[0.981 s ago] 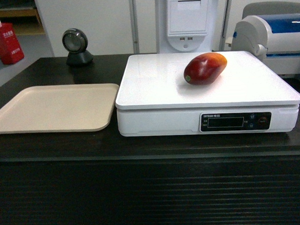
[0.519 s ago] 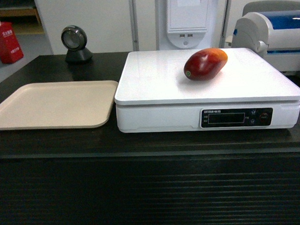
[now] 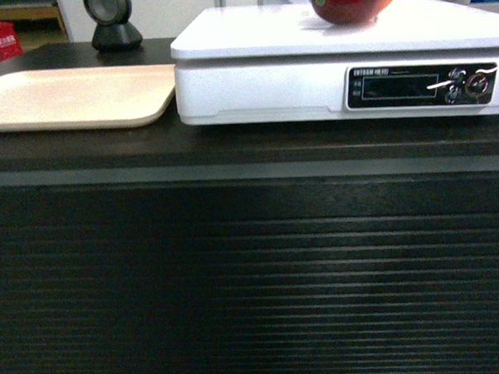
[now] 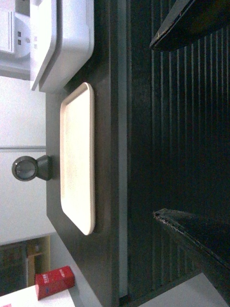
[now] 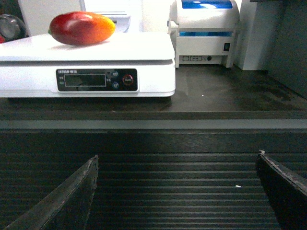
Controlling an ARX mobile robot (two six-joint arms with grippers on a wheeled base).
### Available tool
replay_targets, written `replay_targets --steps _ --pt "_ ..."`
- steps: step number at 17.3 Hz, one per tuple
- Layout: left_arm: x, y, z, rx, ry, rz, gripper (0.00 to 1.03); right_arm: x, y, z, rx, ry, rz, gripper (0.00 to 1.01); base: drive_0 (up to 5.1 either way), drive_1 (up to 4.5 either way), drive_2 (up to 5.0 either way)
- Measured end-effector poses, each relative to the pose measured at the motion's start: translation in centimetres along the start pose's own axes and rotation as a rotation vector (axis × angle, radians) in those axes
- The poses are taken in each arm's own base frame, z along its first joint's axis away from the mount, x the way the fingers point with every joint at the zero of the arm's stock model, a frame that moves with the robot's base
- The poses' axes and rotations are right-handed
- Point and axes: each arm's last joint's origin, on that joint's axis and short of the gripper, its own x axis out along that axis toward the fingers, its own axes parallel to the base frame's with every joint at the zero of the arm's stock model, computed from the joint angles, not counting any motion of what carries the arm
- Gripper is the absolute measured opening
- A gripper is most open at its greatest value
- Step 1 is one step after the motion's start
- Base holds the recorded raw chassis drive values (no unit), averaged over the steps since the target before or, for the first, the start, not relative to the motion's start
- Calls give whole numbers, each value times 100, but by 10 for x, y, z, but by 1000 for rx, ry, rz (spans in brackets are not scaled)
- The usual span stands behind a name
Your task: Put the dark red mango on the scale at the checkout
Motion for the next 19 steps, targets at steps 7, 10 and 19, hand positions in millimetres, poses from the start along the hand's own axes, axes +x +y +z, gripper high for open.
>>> replay_targets --steps 7,10,19 --pt "0 0 0 0 0 0 98 0 0 0 0 0 0 98 0 0 0" --pt "0 0 0 0 0 0 98 0 0 0 -1 1 0 98 0 0 0" --pt "0 0 0 1 1 -2 98 0 0 0 -1 2 0 98 0 0 0"
